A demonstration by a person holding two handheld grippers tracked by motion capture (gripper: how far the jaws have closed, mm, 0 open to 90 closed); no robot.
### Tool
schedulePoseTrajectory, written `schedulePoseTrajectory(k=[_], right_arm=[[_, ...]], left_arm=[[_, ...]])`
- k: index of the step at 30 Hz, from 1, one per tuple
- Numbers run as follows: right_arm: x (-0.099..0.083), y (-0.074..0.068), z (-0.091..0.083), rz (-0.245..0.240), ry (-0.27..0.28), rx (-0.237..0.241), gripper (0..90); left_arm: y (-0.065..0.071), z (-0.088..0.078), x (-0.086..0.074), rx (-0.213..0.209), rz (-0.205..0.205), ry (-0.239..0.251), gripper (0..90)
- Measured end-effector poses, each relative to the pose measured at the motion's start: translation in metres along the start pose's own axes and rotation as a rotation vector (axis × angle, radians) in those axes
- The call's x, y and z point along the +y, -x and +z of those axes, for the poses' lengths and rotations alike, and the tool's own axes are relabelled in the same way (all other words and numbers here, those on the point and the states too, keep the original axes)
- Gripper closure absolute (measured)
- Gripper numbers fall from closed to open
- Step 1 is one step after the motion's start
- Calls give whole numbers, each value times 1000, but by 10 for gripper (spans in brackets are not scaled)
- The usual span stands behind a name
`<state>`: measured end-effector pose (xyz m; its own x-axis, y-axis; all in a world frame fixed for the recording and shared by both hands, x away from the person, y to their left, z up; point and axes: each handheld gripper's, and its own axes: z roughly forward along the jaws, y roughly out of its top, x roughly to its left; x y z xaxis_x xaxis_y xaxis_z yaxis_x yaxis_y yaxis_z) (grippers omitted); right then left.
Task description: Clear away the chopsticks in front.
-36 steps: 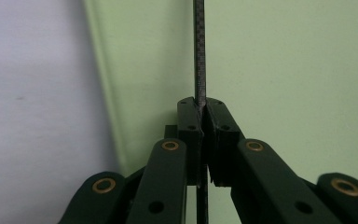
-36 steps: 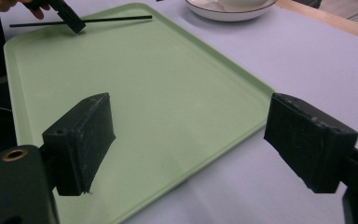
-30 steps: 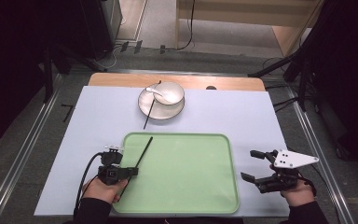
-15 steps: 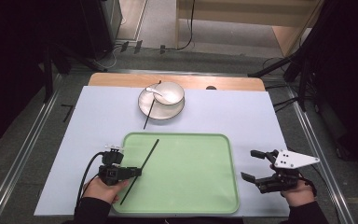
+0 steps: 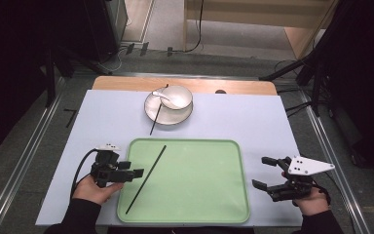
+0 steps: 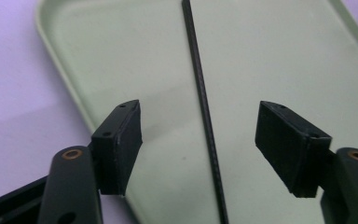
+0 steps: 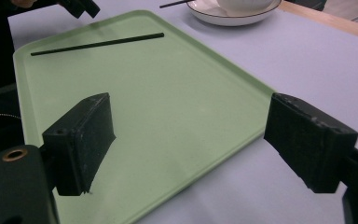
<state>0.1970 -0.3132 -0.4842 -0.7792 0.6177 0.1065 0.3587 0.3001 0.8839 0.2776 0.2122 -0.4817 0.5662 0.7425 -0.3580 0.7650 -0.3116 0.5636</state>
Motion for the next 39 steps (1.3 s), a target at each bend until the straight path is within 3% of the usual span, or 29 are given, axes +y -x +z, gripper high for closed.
schedulePoseTrajectory(k=[4,10,14,16,18,21,22,24,29,30,33,39], right_arm=[[0,1,1,0,-1,-1,164],[0,1,1,2,-3,0,164],[0,1,1,4,-1,-1,164],[-1,2,0,5,0,-1,164],[-1,2,0,9,-1,-3,164],[-1,2,0,11,-2,-6,164],[-1,2,0,9,-3,-7,164],[-1,2,0,10,-3,-9,164],[-1,3,0,12,-3,-11,164],[-1,3,0,9,-2,-10,164],[-1,2,0,10,-1,-9,164],[-1,2,0,9,1,-14,164]], left_arm=[[-10,3,4,-18,-10,-10,315],[-14,10,11,-40,33,-22,272],[-18,13,18,-44,30,-20,248],[-24,14,26,-36,36,-4,249],[-27,14,32,-32,69,3,250],[-29,14,38,-20,76,17,251],[-29,14,44,12,64,27,255],[-29,14,49,-3,68,34,251],[-28,15,61,12,80,14,250],[-26,17,66,19,102,5,250],[-25,21,75,27,117,-17,239],[-26,21,95,16,134,16,246]])
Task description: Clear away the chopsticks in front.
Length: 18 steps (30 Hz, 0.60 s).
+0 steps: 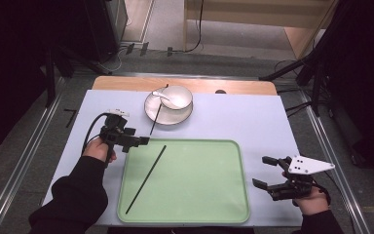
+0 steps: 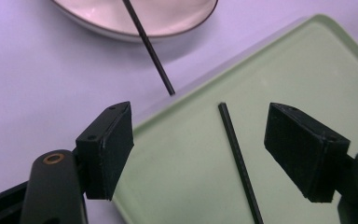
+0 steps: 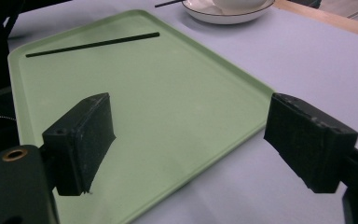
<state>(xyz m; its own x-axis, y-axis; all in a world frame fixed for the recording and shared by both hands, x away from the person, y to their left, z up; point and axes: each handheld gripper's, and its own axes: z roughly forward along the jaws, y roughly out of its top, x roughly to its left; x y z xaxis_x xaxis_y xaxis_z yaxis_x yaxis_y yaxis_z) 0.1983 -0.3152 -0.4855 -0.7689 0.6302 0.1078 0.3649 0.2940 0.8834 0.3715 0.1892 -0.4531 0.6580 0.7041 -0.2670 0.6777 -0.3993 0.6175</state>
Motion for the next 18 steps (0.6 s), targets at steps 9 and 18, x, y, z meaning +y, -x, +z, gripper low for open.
schedulePoseTrajectory(k=[9,18], right_arm=[[0,0,0,2,5,3,164],[0,0,0,4,5,2,164]], left_arm=[[-10,7,34,28,39,-4,285],[-20,17,57,30,57,-16,348]])
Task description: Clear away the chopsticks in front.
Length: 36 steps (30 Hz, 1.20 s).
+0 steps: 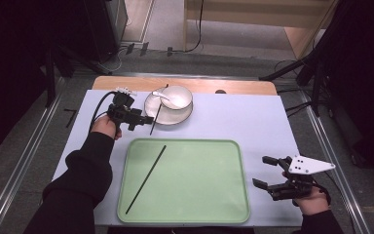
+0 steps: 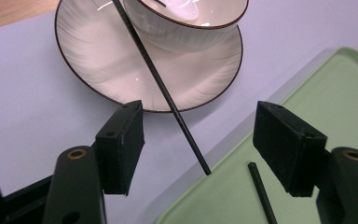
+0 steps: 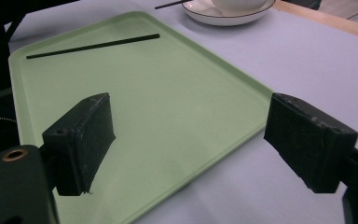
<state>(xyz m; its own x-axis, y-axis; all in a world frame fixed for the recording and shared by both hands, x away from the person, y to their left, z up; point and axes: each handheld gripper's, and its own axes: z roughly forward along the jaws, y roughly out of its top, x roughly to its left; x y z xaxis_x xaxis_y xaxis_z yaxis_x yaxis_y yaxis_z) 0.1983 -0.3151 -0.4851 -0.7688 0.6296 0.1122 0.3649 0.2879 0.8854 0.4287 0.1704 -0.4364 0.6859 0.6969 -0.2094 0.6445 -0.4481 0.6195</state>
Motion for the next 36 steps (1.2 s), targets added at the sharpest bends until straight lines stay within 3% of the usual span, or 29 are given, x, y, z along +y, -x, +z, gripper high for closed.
schedulePoseTrajectory(k=[2,3,6,7,10,15,20,23,24,30,36], right_arm=[[0,0,0,-2,-1,1,164],[0,0,0,-4,-3,1,164],[0,0,0,0,1,1,164],[0,0,0,0,1,0,164],[0,0,0,-4,-2,0,164],[0,0,0,-2,1,1,164],[0,0,0,-4,0,3,164],[0,0,-1,-2,4,5,164],[0,0,-1,-2,4,4,164],[0,0,-1,-6,2,4,164],[0,0,-1,-5,3,5,164]], left_arm=[[-1,3,3,0,8,-6,348],[-1,6,5,-36,34,0,331],[0,9,7,-54,61,0,270],[0,14,10,-16,51,-8,275],[-2,22,14,6,40,-32,266],[-8,35,22,10,-3,-33,259],[-9,48,25,16,4,-58,257],[-9,56,28,37,16,-81,304],[-10,60,30,58,8,-87,319],[-17,68,32,67,-67,-68,461],[-19,75,31,76,-92,-72,525]])
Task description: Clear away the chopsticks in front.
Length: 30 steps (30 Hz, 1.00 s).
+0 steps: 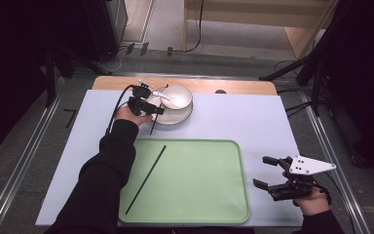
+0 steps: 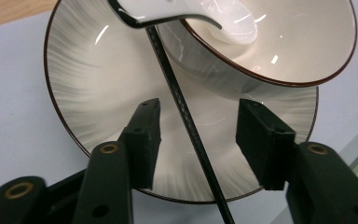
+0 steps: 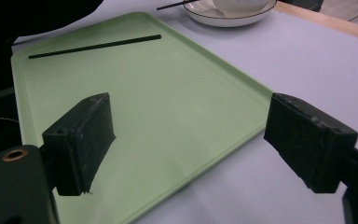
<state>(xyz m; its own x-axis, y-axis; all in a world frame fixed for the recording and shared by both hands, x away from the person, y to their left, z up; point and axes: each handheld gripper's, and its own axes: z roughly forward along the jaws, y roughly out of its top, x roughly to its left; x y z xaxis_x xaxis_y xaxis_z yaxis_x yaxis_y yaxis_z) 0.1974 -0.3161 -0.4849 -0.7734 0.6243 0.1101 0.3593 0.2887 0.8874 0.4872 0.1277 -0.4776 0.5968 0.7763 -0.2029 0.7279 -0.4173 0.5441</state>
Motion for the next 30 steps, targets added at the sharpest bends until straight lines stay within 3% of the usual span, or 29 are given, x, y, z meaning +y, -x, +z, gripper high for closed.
schedulePoseTrajectory(k=[6,8,9,12,24,30], right_arm=[[0,0,1,0,0,-1,164],[0,0,0,0,1,-1,164],[0,0,0,1,0,-1,164],[0,0,0,-1,0,-2,164],[0,0,0,3,0,-2,164],[0,0,0,3,-1,-2,164]], left_arm=[[0,11,-1,9,-42,-47,677],[0,12,-1,3,-65,-57,698],[0,15,-1,6,-96,-69,723],[1,16,-1,19,-109,-64,790],[-4,13,0,41,-181,-65,852],[-10,2,0,45,-182,-57,866]])
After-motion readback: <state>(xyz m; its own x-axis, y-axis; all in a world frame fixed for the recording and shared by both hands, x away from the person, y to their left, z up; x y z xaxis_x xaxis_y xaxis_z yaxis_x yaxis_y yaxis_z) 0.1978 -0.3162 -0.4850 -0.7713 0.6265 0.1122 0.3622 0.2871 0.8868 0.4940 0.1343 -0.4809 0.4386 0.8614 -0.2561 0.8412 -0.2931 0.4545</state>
